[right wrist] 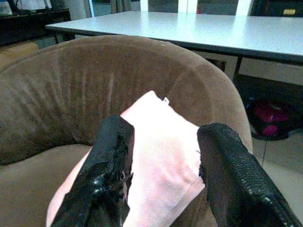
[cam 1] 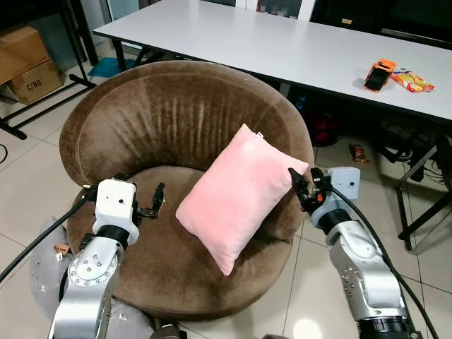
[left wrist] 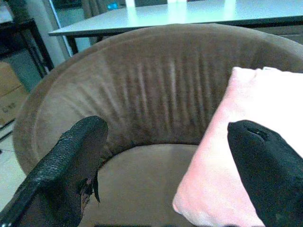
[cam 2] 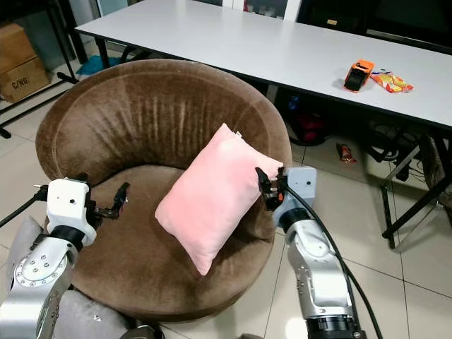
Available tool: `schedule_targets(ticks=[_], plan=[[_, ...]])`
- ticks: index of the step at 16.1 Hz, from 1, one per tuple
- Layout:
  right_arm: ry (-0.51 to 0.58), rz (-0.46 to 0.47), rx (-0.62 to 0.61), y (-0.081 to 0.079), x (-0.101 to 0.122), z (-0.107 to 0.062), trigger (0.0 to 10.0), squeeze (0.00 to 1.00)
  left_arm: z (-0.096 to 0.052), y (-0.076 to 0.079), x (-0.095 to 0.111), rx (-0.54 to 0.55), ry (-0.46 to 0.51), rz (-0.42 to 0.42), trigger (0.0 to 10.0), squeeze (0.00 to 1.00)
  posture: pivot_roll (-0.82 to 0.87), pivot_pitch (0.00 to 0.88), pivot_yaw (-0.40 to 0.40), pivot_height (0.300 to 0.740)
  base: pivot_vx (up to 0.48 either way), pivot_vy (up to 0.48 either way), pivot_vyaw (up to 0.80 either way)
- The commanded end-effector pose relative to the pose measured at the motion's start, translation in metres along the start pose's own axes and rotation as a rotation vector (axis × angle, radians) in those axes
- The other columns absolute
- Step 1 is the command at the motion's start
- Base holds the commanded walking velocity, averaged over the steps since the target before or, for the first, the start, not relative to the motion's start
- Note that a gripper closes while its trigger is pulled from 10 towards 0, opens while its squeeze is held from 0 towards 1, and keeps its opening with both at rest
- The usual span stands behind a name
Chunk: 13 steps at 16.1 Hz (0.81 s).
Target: Move the pillow to the sofa from floor
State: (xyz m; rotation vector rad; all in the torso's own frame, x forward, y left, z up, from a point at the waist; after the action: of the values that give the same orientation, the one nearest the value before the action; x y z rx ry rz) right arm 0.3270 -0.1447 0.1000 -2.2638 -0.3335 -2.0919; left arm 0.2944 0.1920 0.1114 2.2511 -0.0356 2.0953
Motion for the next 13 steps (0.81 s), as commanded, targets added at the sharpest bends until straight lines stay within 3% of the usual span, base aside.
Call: schedule_targets(ticks=[1,7,13], plan=[[-0.030,0.004,-0.023,0.006,-0.002,-0.003,10.0,0.00,0.000,0.000,0.001,0.001,0.008,0.021,10.0,0.00,0.02,0.000,-0.033,0.740,0.000,0.000,0.00],[-0.126,-0.047,-0.041,0.008,-0.011,-0.006,10.0,0.00,-0.001,0.003,0.000,0.002,0.023,0.019,10.0,0.00,0.03,0.000,-0.059,0.740,0.000,0.000,0.00],[-0.155,-0.126,-0.083,0.017,-0.004,-0.005,10.0,0.00,0.000,0.004,-0.001,0.005,0.026,0.017,10.0,0.00,0.01,0.000,-0.049,0.740,-0.268,0.000,0.00]])
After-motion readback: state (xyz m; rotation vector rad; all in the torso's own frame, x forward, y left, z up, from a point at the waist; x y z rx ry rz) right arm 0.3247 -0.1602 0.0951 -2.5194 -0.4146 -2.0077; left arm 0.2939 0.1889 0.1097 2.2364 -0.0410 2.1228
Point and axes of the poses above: a point about 5 cm out from each wrist's last joint towards the gripper, its own z axis pointing out of the wrist towards the gripper, its own x axis along the axis of the wrist's last joint, y = z × x, the point moved 5 cm from there along z, pointing out of the wrist towards the gripper, and after that the axes turned 13 degrees about -z, right-handed, at the moved point
